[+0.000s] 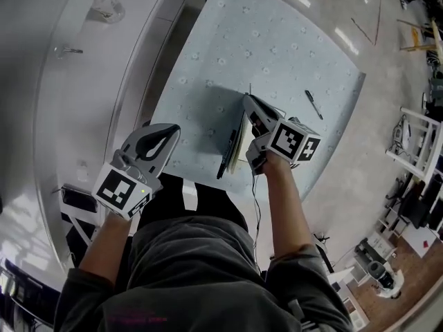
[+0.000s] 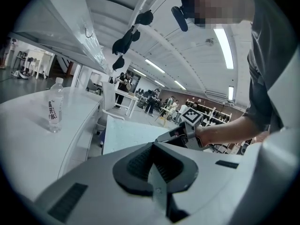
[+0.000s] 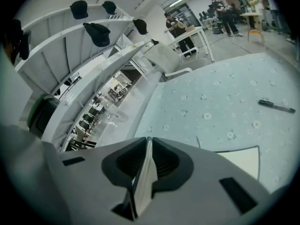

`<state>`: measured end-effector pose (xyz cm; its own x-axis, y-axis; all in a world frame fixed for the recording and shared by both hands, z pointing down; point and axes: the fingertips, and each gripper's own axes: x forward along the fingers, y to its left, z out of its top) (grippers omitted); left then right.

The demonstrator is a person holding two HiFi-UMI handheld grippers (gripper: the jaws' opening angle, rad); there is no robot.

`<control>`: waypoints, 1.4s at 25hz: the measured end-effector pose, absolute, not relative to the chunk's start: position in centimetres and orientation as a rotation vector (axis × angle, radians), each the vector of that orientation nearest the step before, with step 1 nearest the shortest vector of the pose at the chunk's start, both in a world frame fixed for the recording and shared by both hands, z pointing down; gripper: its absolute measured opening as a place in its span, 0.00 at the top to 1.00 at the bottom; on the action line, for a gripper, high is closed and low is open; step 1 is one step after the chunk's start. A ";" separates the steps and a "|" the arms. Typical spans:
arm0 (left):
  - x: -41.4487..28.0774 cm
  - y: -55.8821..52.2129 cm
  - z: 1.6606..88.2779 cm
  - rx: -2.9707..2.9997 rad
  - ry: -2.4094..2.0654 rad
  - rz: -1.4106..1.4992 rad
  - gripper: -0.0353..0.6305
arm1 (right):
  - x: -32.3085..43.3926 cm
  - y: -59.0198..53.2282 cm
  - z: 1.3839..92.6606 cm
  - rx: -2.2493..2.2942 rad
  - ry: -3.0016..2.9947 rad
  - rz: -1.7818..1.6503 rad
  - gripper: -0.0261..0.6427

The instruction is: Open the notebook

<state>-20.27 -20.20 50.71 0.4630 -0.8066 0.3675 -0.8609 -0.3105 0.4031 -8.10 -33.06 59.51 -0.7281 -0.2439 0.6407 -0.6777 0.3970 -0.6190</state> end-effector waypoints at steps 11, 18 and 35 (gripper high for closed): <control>-23.8 -18.9 51.6 2.100 -1.429 0.113 0.95 | -15.7 -31.9 65.6 0.708 -2.123 1.145 0.96; -23.8 -18.4 52.4 2.085 -1.403 0.160 0.95 | -18.1 -30.7 67.5 0.638 -2.130 1.141 0.96; -22.5 -20.6 48.6 2.186 -1.450 0.202 0.95 | -15.3 -30.6 60.5 0.612 -2.293 1.082 0.96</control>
